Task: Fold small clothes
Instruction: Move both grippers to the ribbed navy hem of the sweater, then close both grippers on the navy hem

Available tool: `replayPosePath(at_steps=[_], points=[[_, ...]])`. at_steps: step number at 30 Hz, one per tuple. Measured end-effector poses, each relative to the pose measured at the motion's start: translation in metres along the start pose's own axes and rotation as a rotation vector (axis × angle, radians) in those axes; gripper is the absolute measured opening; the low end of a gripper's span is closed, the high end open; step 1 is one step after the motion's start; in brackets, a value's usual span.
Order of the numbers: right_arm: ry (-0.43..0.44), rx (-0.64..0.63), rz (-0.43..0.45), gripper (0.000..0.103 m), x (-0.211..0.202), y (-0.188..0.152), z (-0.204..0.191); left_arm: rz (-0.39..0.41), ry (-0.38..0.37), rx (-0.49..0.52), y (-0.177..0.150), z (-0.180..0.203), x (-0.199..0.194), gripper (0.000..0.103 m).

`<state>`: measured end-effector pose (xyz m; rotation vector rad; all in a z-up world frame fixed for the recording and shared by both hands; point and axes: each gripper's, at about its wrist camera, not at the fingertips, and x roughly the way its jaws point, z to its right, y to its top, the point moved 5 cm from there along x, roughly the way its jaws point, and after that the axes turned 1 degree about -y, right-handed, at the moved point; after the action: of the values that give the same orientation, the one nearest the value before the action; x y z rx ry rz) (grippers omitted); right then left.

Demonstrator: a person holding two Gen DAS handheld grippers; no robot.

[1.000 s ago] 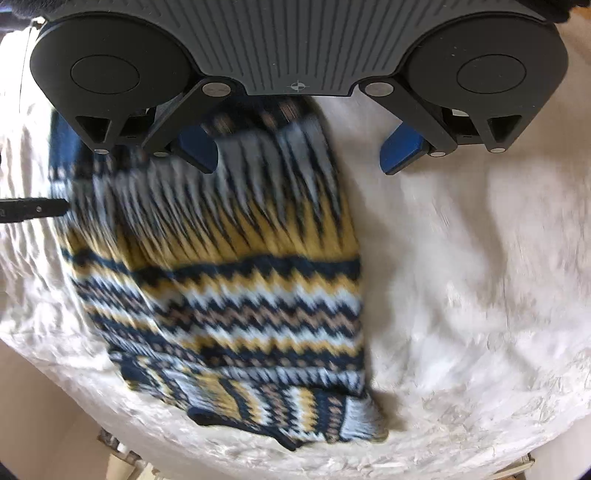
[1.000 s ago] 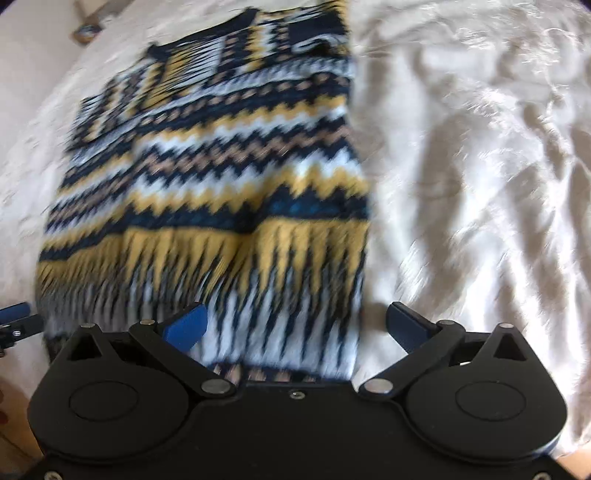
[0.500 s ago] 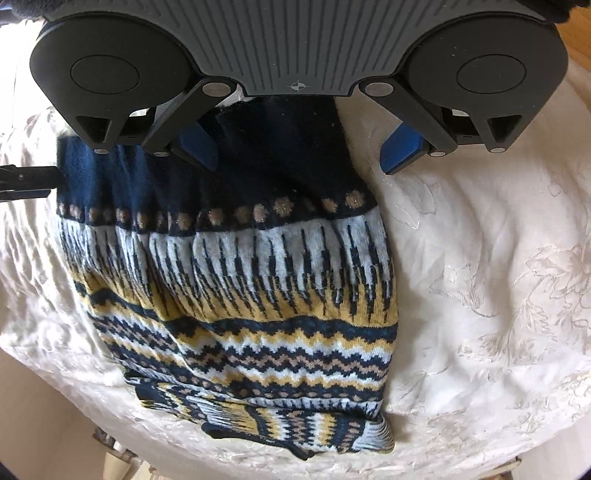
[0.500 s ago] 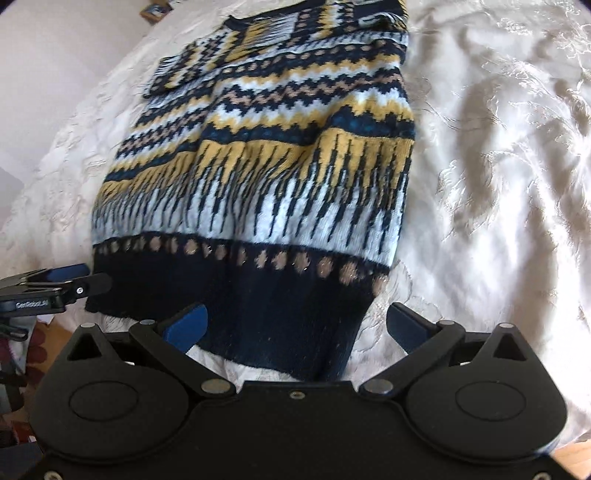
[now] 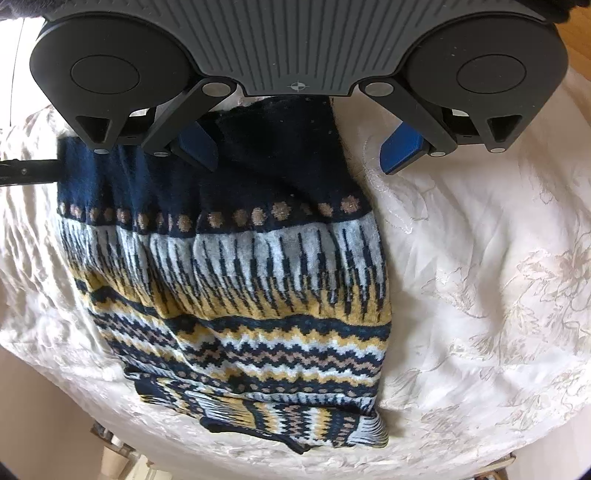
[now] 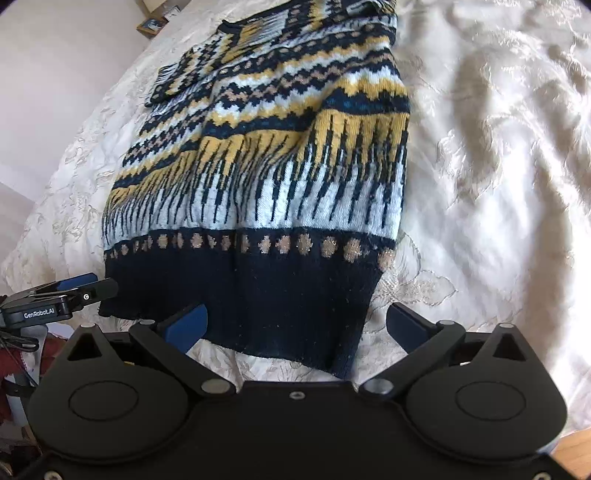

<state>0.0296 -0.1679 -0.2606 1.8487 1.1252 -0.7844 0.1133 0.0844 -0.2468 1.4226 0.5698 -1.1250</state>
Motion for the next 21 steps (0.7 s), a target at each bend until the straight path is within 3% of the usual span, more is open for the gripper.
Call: replayPosePath(at_steps=[15,21], points=[[-0.003,0.012,-0.016,0.103,0.023,0.020,-0.005,-0.036,-0.031,-0.045,0.019,-0.012,0.032,0.096],[-0.011,0.051,-0.035,0.103,0.036,0.020,0.000,-0.080,-0.047,-0.037,0.019,-0.012,0.051,0.102]])
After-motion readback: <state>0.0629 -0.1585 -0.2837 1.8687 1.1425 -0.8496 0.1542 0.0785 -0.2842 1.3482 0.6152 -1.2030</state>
